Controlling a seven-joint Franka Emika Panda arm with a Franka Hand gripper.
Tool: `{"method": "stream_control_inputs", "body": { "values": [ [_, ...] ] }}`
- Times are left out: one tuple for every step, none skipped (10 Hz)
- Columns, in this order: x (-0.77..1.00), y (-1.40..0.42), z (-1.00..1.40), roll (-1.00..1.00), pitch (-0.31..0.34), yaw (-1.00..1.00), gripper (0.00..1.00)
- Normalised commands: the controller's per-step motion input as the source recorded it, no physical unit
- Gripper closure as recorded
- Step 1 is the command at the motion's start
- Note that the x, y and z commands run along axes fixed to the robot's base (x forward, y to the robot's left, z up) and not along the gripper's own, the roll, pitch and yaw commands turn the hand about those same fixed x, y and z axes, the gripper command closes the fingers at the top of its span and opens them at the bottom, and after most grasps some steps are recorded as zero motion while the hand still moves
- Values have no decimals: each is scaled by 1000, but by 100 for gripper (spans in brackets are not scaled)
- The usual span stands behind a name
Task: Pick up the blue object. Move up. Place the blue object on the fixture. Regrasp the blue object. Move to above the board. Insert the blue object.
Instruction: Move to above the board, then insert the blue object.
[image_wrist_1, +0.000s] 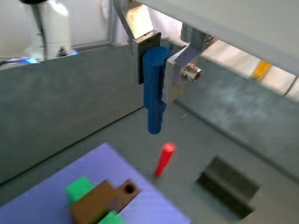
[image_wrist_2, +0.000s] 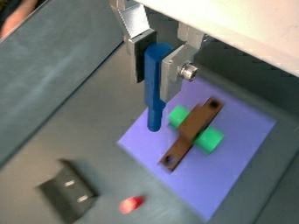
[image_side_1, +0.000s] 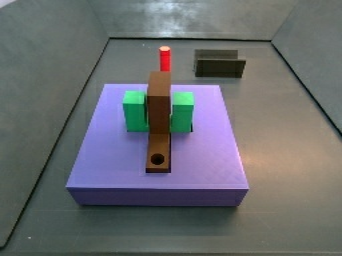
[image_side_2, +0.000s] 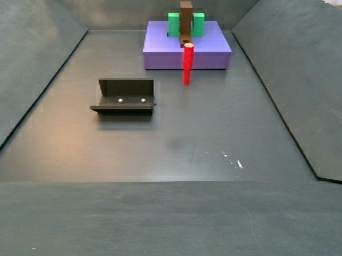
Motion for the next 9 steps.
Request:
{"method": "stream_control_inputs", "body": {
  "values": [
    [-104, -35, 16, -1000, 120, 40, 100],
    [-81, 9, -4, -811, 71, 29, 100],
    [-67, 18, -2, -492, 12, 14, 100],
    [-52, 12, -3, -372, -4, 10, 100],
    [-35, 9, -5, -209, -12, 1, 100],
    [0, 0, 0, -101, 0, 0, 100],
    [-9, -197, -3, -143, 0, 46, 100],
    [0, -263, -3, -210, 0, 23, 100],
    [-6, -340, -26, -190, 0, 11, 100]
  ]
}}
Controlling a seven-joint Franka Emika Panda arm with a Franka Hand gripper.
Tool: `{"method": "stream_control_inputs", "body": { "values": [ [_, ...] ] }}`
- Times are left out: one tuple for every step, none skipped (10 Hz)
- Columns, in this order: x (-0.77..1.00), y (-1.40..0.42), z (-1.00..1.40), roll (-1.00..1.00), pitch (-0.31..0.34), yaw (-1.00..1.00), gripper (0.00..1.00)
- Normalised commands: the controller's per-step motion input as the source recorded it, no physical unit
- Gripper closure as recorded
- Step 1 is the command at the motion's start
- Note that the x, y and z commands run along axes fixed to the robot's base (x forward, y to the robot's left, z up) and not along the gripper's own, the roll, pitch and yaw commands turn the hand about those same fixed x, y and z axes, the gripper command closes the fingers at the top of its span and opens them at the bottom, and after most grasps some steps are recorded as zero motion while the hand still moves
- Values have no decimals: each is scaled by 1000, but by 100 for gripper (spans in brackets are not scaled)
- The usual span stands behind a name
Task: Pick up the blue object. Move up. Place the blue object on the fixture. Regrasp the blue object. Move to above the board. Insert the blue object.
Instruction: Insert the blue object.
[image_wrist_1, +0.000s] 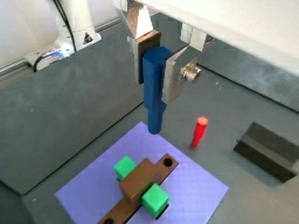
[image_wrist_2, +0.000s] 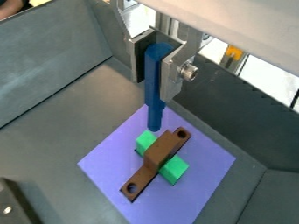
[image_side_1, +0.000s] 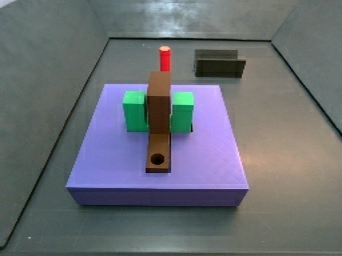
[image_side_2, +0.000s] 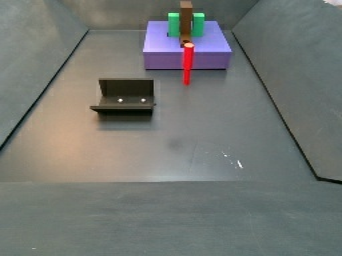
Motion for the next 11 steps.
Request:
{"method": "stream_control_inputs", "body": {
  "values": [
    [0, -434, -94, -197, 0, 26, 100],
    [-29, -586, -206, -133, 0, 69, 100],
    [-123, -711, -320, 0, -54, 174, 100],
    [-54, -806, -411, 169, -100, 194, 100],
    [-6, -723, -469, 264, -90, 194, 100],
    [0, -517, -677, 147, -39, 89, 100],
    [0, -311, -891, 89, -43, 0, 100],
    [0, -157, -974, 59, -89, 0, 100],
    [0, -69, -886, 106, -117, 117, 100],
    [9, -140, -866, 56, -91, 49, 100],
    [0, -157, -877, 0, -57, 0, 100]
  ]
}}
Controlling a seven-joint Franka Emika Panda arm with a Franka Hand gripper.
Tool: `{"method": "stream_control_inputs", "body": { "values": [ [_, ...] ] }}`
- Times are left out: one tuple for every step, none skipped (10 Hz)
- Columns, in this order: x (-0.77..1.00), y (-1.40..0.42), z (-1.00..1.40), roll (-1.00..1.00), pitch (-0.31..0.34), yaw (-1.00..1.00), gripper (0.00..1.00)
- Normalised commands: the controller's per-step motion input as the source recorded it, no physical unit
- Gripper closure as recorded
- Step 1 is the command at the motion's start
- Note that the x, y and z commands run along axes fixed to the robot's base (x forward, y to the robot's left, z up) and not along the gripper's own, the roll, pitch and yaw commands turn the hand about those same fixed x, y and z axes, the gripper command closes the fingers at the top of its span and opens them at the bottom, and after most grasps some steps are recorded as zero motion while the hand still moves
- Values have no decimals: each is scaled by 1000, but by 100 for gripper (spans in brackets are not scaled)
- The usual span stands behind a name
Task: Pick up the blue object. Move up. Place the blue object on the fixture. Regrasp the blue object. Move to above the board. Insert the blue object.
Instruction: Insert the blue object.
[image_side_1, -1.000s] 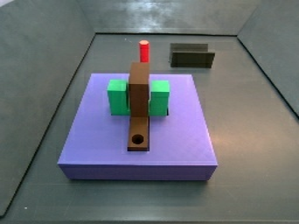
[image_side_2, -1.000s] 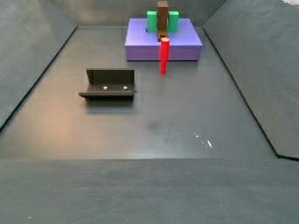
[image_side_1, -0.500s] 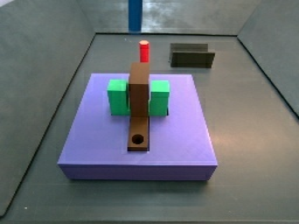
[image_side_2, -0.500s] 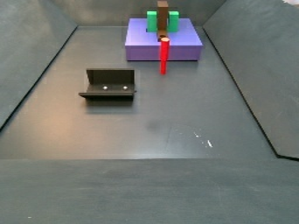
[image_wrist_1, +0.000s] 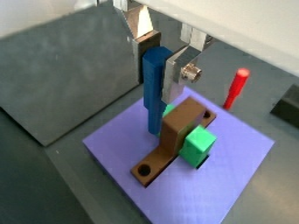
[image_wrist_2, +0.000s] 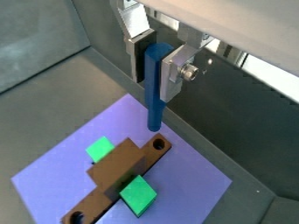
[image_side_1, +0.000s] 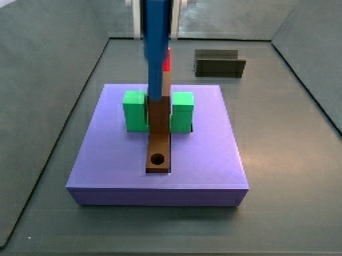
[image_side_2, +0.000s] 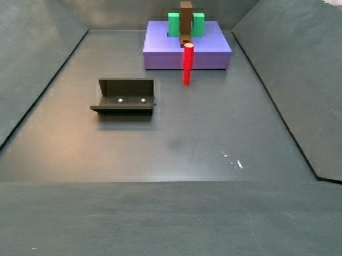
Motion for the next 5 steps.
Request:
{"method": "stream_control_inputs", "body": {
  "values": [
    [0, -200, -809, 0, -60, 0, 100],
    [0, -286, -694, 0, -50, 0, 100],
    [0, -237, -626, 11, -1, 0, 100],
    [0, -97, -643, 4, 0, -3, 100],
    [0, -37, -586, 21, 0, -23, 100]
  ]
}}
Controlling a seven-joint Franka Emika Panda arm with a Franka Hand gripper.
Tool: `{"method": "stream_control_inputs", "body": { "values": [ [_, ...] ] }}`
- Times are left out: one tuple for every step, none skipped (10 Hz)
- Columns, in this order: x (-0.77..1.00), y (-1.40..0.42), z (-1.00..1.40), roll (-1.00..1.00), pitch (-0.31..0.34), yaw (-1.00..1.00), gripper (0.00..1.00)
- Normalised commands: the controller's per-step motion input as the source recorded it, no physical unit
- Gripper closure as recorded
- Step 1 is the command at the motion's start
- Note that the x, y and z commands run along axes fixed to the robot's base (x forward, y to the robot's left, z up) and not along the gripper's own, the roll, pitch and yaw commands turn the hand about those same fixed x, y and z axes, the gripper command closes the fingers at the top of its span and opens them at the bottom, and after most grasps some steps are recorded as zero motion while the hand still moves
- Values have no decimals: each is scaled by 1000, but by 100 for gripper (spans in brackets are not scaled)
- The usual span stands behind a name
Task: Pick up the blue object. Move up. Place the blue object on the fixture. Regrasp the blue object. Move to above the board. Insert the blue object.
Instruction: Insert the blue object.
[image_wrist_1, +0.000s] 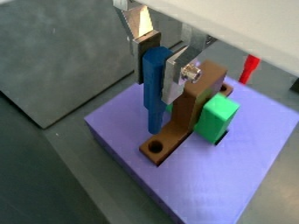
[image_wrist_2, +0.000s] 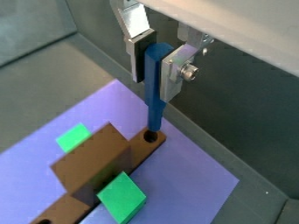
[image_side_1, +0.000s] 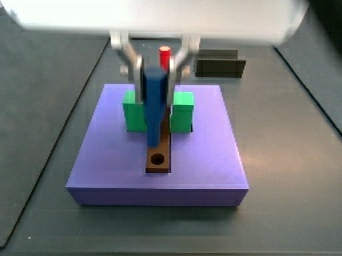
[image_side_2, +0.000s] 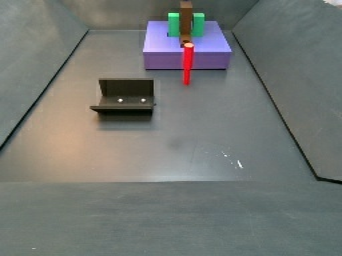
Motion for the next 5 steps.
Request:
{"method": "stream_control_inputs", "body": {
  "values": [
    [0, 0, -537, 4, 0, 0, 100],
    [3, 0, -329, -36, 0, 0, 100],
    [0, -14, -226, -27, 0, 3, 100],
    [0, 0, -183, -17, 0, 0, 100],
    [57, 0, -169, 0, 0, 34, 100]
  ]
}}
